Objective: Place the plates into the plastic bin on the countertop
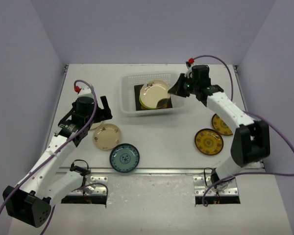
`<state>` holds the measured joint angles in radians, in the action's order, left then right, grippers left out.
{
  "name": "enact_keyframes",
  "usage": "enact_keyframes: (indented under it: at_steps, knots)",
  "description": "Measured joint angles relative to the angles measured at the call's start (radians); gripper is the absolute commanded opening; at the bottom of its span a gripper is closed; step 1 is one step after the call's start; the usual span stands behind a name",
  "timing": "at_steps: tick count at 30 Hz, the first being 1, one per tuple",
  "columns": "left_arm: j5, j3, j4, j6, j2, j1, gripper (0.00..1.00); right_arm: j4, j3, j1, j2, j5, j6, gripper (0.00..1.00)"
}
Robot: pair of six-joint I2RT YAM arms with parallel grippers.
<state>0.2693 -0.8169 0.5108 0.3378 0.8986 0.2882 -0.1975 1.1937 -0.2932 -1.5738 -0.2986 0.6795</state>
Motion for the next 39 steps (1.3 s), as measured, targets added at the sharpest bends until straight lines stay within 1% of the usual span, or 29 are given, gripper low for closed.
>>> enact_keyframes:
  at_steps: [2,7,9,11,12,14,16,18,22,26,29,32,33,34,37,39]
  knots:
    - [0.000,0.000,-0.001,0.000,0.001,0.000,1.00,-0.027,0.126,0.013,-0.128,0.021,-0.019,0.00]
    - [0.002,0.000,-0.002,0.000,0.005,0.000,1.00,-0.175,0.479,0.027,-0.450,0.066,-0.050,0.00]
    - [0.003,0.000,-0.003,0.000,0.005,0.000,1.00,-0.203,0.565,0.033,-0.541,0.072,-0.057,0.02]
    - [0.003,0.000,-0.003,0.000,0.005,0.000,1.00,-0.247,0.621,0.038,-0.603,0.068,-0.065,0.28]
    - [0.003,0.000,-0.003,-0.001,0.005,0.000,1.00,-0.274,0.648,0.040,-0.629,0.062,-0.074,0.38]
    - [0.003,0.000,-0.003,-0.001,0.005,0.000,1.00,-0.317,0.690,0.043,-0.662,0.054,-0.082,0.52]
    - [0.003,0.000,-0.003,-0.003,0.005,0.000,1.00,-0.353,0.716,0.045,-0.668,0.046,-0.088,0.81]
    - [0.003,0.000,-0.004,-0.005,0.005,0.000,1.00,-0.368,0.730,0.045,-0.655,0.034,-0.102,0.98]
    - [0.000,0.000,-0.005,-0.010,0.005,0.000,1.00,-0.409,0.732,0.042,-0.591,0.039,-0.134,0.99]
    - [-0.030,0.000,-0.006,-0.008,0.006,0.000,1.00,-0.454,0.728,0.041,-0.468,0.067,-0.172,0.99]
    - [-0.101,0.000,-0.017,0.020,0.009,0.002,1.00,-0.459,0.661,0.041,-0.309,0.112,-0.203,0.99]
    - [-0.175,0.007,-0.059,0.078,0.016,0.025,1.00,-0.442,0.535,0.042,-0.123,0.184,-0.222,0.99]
    - [-0.192,0.019,-0.097,0.110,0.023,0.052,1.00,-0.408,0.467,0.043,-0.054,0.227,-0.228,0.99]
    - [-0.200,0.030,-0.130,0.141,0.039,0.089,1.00,-0.412,0.392,0.043,0.019,0.269,-0.230,0.99]
    - [-0.207,0.040,-0.245,0.235,0.171,0.303,1.00,-0.479,0.207,0.044,0.195,0.377,-0.222,0.99]
    - [-0.219,0.026,-0.343,0.291,0.302,0.424,1.00,-0.506,0.093,0.050,0.303,0.431,-0.207,0.99]
